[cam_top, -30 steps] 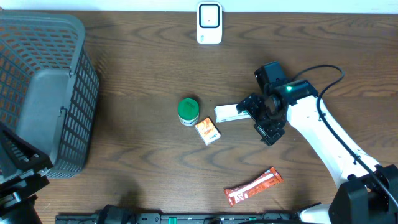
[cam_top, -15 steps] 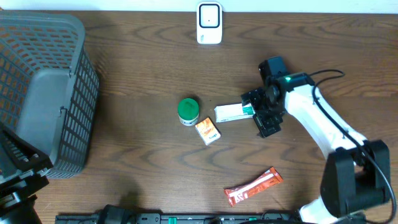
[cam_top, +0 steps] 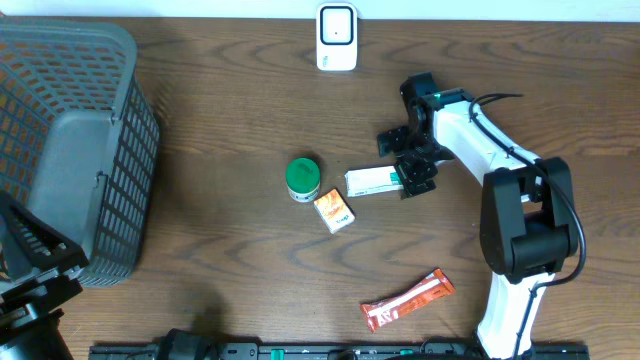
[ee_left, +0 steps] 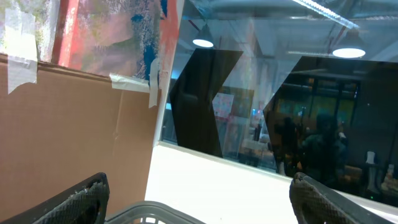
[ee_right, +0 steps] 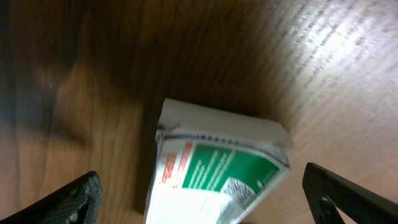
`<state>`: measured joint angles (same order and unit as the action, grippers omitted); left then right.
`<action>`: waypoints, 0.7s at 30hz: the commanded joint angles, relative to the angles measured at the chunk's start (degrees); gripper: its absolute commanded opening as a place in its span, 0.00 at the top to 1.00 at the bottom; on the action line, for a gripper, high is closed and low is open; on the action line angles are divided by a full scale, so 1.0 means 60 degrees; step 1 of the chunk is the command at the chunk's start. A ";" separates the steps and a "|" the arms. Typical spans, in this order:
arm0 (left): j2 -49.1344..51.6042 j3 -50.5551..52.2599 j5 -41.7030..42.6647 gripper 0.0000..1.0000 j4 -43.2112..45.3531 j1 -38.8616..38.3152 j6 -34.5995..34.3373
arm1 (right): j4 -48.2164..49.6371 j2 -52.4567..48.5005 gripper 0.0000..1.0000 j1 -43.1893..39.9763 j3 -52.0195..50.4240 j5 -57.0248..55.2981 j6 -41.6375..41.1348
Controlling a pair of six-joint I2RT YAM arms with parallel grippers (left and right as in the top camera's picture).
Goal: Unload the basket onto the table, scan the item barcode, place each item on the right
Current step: 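Lift the Panadol box with the right gripper and rotate it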
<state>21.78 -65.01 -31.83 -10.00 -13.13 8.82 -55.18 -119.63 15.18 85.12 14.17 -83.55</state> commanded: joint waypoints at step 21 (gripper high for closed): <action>-0.0051 0.0069 -0.0011 0.09 0.0084 0.0055 -0.0066 | 0.1202 -0.0546 0.60 0.0430 0.0171 -0.0455 0.0517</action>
<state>21.78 -65.01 -31.83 -9.98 -13.13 8.82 -48.90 -121.89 17.19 85.67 13.06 -82.78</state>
